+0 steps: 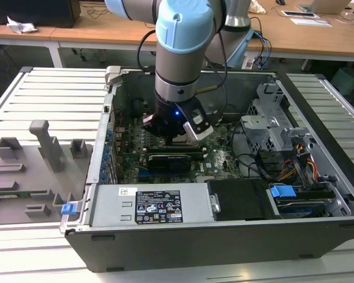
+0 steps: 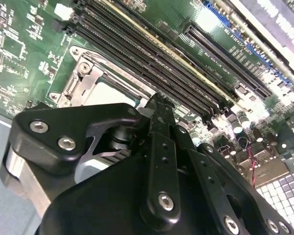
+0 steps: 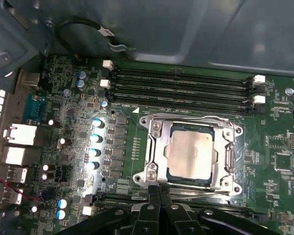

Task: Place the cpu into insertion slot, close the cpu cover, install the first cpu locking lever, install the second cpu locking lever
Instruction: 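Install the second cpu locking lever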

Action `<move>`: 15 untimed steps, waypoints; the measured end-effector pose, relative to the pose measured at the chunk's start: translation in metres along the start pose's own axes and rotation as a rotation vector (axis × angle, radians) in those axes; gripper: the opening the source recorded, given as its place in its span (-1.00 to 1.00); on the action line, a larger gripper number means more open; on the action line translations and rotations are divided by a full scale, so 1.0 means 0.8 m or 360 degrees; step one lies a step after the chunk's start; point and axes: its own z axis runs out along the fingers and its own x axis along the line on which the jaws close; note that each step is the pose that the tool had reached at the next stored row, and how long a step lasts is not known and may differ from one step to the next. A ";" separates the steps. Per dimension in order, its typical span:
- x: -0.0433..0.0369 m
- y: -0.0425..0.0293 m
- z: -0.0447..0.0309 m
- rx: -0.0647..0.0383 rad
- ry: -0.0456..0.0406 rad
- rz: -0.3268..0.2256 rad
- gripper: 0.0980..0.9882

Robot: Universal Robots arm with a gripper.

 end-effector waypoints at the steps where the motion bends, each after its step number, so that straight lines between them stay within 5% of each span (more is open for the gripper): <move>1: 0.000 -0.0004 0.0019 -0.0004 0.0000 0.0000 -0.98; 4: 0.001 -0.0013 0.0046 -0.0018 -0.0002 0.0000 -0.98; 15: 0.001 -0.0049 0.0043 -0.0026 -0.0002 0.0000 -0.98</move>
